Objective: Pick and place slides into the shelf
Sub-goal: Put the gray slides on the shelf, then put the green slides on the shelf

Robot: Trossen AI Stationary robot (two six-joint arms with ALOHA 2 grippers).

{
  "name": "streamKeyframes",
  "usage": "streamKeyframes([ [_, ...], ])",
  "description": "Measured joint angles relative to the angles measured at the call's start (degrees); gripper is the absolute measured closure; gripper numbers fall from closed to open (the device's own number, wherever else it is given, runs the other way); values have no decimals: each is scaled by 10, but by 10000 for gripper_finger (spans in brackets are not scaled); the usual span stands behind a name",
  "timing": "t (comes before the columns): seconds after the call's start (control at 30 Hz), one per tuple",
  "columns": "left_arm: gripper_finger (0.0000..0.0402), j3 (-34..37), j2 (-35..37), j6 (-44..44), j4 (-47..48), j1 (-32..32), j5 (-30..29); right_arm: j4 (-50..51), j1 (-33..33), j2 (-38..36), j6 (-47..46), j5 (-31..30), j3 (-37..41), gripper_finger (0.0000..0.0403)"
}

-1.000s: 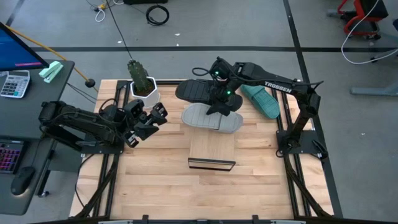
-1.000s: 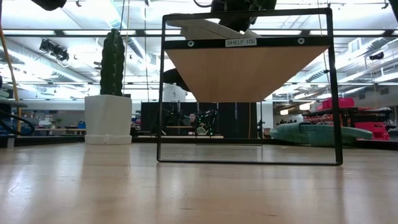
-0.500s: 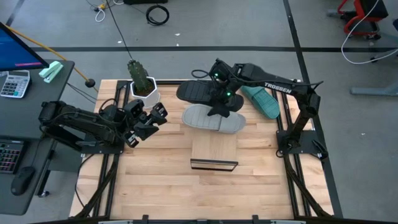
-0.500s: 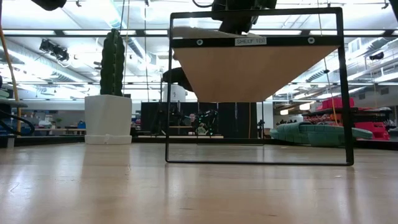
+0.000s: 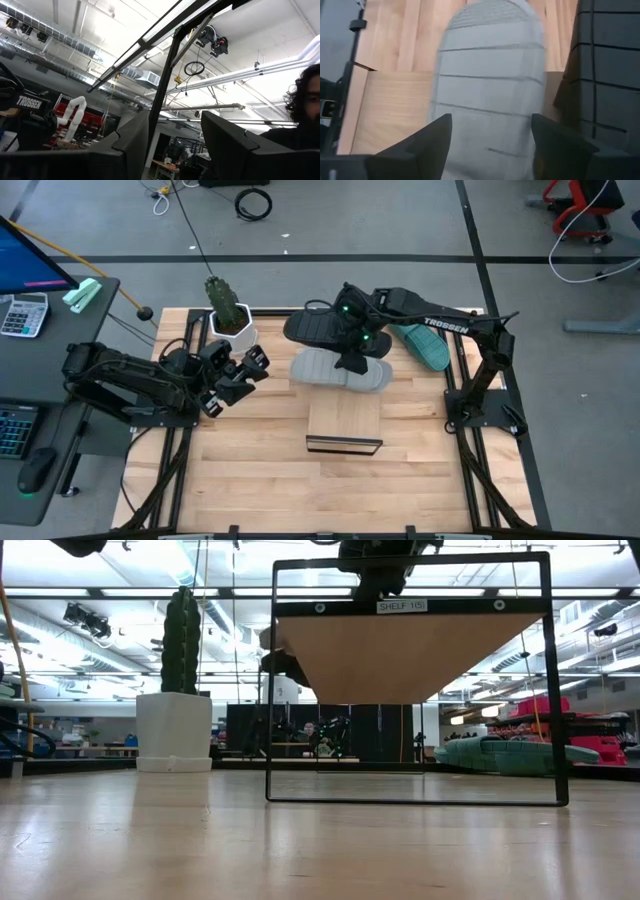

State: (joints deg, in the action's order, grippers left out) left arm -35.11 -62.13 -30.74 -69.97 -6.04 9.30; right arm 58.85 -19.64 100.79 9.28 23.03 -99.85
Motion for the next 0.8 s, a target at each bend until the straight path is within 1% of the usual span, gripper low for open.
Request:
streamKeyframes([
  [0.2,208,0,0,0,0,0,10,-2,0,0,0,-10,0,130],
  [0.4,212,0,0,0,0,0,11,-1,0,0,0,-37,-10,128],
  [0.63,208,0,0,0,0,0,11,23,-1,0,-2,-51,-80,130],
  [0.8,211,0,0,0,0,0,11,100,-1,0,-2,-101,-144,133],
])
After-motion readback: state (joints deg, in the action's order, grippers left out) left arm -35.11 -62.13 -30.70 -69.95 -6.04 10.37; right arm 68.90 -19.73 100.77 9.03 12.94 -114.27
